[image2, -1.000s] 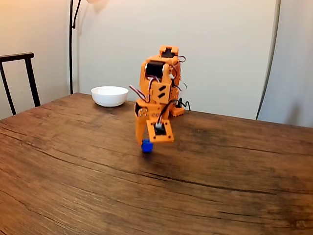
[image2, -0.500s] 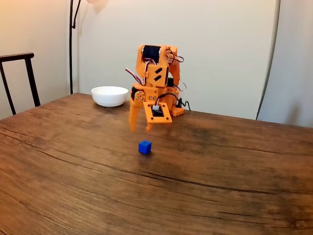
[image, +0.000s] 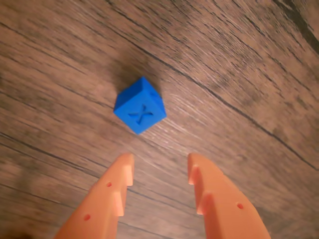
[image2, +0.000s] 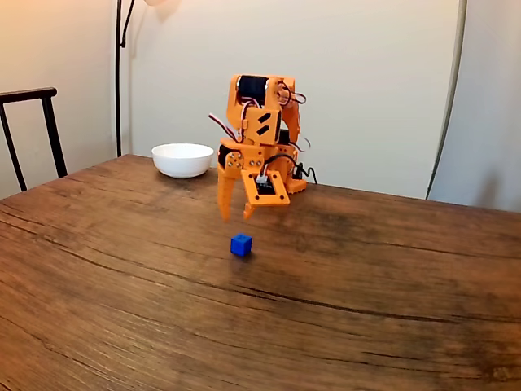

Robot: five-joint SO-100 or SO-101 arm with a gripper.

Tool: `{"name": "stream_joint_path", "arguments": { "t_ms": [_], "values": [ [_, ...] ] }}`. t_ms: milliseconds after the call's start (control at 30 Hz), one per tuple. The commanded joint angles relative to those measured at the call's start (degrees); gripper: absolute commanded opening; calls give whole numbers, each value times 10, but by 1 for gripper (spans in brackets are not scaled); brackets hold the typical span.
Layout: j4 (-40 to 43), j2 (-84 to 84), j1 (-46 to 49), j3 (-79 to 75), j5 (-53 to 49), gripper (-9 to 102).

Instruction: Grasp the cube and drop it in the bowl

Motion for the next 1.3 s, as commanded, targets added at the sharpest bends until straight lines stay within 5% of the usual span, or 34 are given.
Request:
{"name": "stream_joint_path", "arguments": {
  "t_ms": [0, 133, 567, 767, 1267],
  "values": [
    [1, 10, -3, -26, 14, 20],
    [-4, 10, -3, -21, 20, 32],
    [7, 9, -11, 6, 148, 34],
    [-1, 9, -29, 54, 164, 45],
    [-19, 9, -25, 58, 163, 45]
  ]
}}
